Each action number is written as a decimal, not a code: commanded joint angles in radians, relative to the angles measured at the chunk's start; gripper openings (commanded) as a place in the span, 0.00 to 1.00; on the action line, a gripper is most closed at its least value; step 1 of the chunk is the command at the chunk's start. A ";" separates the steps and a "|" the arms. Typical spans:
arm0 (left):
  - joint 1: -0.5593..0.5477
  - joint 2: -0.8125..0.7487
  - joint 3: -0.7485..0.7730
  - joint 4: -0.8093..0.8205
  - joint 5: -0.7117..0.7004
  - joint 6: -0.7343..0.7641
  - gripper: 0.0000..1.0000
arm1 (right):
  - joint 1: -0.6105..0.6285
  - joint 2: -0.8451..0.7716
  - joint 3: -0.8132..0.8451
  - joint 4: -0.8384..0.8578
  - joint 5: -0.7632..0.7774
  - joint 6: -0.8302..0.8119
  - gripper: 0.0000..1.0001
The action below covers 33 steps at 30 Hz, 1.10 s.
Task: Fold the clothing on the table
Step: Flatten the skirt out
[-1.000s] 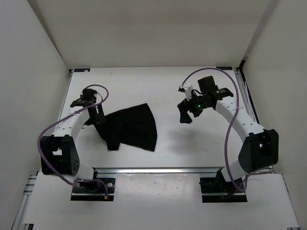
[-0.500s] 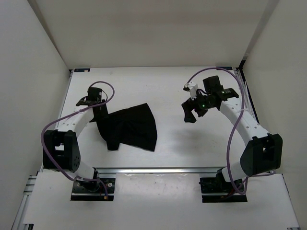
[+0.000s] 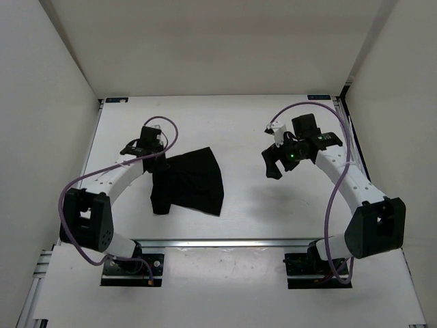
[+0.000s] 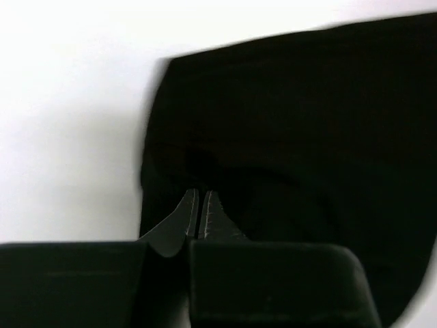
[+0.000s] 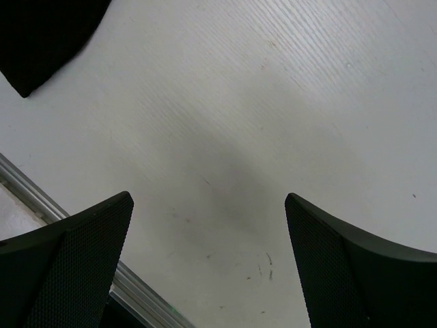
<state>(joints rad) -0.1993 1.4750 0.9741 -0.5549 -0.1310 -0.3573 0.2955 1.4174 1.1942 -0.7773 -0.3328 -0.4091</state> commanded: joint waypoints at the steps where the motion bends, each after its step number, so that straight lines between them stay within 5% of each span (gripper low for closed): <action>1: -0.130 -0.067 0.034 0.143 0.128 -0.112 0.00 | -0.033 -0.070 -0.042 0.056 0.020 0.049 0.97; 7: -0.353 0.051 0.259 0.416 0.328 -0.276 0.00 | -0.064 -0.176 -0.140 0.095 0.031 0.085 0.96; 18: -0.578 0.372 0.857 0.653 0.381 -0.575 0.00 | -0.081 -0.294 -0.168 0.231 0.204 0.248 0.97; 23: -0.520 0.295 0.747 0.802 0.263 -0.677 0.00 | -0.099 -0.321 -0.182 0.263 0.271 0.256 0.96; 33: -0.479 0.111 0.607 0.756 0.174 -0.651 0.00 | -0.124 -0.299 -0.153 0.259 0.160 0.205 0.95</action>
<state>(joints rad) -0.6495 1.6775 1.5753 0.1539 0.1005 -0.9947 0.1917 1.1084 1.0096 -0.5423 -0.1165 -0.1905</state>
